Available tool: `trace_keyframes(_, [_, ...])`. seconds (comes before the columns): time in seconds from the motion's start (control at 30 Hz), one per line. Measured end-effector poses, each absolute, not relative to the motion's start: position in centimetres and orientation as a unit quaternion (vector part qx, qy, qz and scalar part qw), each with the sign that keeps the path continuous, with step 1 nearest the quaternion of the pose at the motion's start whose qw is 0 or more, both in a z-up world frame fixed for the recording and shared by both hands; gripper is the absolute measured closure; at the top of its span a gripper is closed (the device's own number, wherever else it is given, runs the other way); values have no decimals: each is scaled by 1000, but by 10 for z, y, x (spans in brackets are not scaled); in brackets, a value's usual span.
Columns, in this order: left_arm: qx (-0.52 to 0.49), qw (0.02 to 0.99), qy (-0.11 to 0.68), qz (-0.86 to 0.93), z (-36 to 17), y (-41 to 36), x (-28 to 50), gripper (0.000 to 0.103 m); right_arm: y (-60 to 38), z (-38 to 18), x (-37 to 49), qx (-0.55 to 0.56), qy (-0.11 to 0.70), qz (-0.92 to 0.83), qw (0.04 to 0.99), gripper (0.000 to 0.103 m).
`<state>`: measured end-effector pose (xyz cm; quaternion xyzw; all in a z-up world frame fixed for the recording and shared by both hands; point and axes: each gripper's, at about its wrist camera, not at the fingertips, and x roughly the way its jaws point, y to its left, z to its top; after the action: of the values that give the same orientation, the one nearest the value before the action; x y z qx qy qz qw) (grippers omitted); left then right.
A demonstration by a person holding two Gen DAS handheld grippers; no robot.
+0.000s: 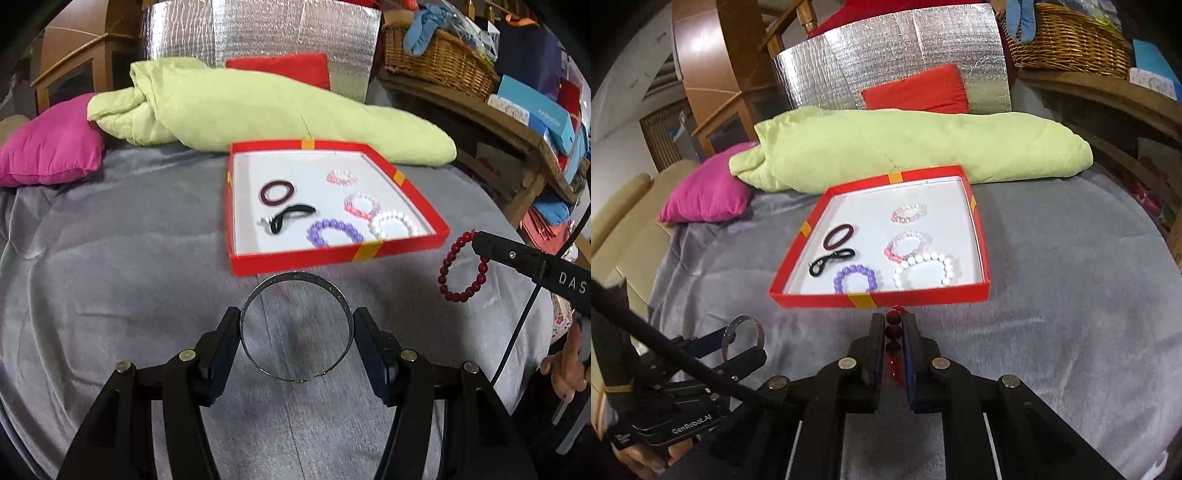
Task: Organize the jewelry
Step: 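Carry the silver bangle and red bead bracelet with both tools over the red box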
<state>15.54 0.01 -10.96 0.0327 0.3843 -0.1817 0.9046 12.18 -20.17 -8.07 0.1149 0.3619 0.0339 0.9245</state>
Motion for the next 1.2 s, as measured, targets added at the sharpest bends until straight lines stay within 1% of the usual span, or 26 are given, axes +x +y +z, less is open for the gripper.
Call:
trace_keyframes(0.27, [49,914,357,-184,-104,-7,159,40,-211,-59,136,125,342,59,930,92])
trace_keyframes(0.67, [88,912,357,-180,-90,-40,182,40,-226,-52,149,150,330,76,929,92])
trace_keyframes(1.0, [79,917,346,-184,-70,-62,227,40,-238,-46,190,173,327,73,926,92])
trace_keyframes(1.2, [61,915,355,-182,-74,-65,247,40,-247,-48,216,184,320,66,927,92])
